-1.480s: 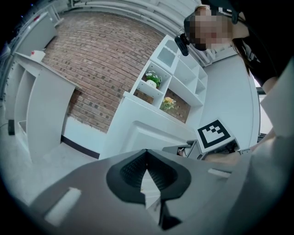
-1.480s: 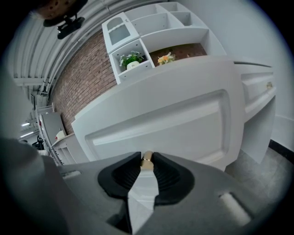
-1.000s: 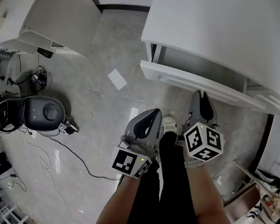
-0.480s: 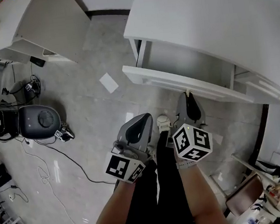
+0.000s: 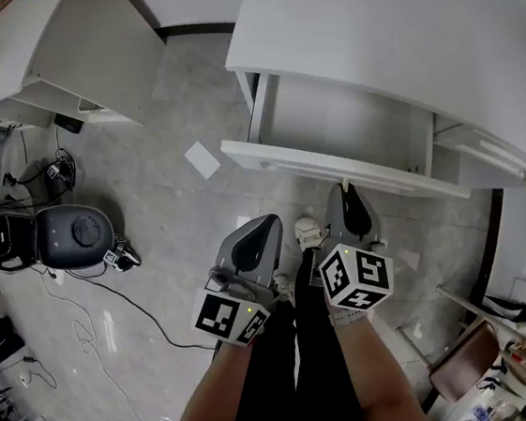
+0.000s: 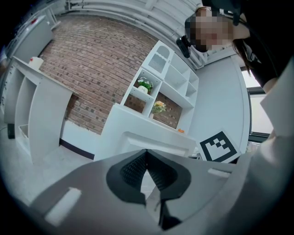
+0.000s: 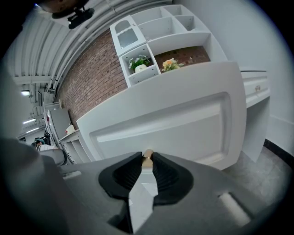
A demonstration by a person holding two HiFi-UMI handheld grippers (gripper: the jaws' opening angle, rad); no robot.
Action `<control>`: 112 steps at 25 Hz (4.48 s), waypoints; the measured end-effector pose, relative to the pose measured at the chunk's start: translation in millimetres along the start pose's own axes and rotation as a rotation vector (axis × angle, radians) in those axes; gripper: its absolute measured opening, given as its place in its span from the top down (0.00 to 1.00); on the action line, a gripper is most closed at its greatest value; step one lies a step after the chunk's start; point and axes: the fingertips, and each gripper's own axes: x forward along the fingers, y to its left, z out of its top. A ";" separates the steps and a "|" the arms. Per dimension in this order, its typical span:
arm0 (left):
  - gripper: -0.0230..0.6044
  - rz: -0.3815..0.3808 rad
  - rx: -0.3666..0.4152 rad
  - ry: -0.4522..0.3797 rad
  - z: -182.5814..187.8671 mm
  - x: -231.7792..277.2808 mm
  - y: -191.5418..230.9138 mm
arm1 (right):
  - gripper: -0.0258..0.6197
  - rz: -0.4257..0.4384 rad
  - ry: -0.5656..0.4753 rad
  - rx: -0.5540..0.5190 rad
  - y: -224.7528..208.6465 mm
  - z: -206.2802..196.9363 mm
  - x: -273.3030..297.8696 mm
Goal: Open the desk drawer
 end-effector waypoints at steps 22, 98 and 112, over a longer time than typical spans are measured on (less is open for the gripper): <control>0.97 -0.021 0.018 0.016 -5.8 -53.5 -21.4 | 0.85 0.007 0.024 -0.034 10.9 -35.1 -57.8; 0.97 -0.047 0.036 0.043 -0.8 -72.0 -25.8 | 0.81 0.072 0.081 -0.145 30.5 -63.5 -113.8; 0.97 -0.095 0.056 0.034 11.6 -64.3 -47.5 | 0.96 0.215 -0.064 -0.263 35.9 -10.9 -151.6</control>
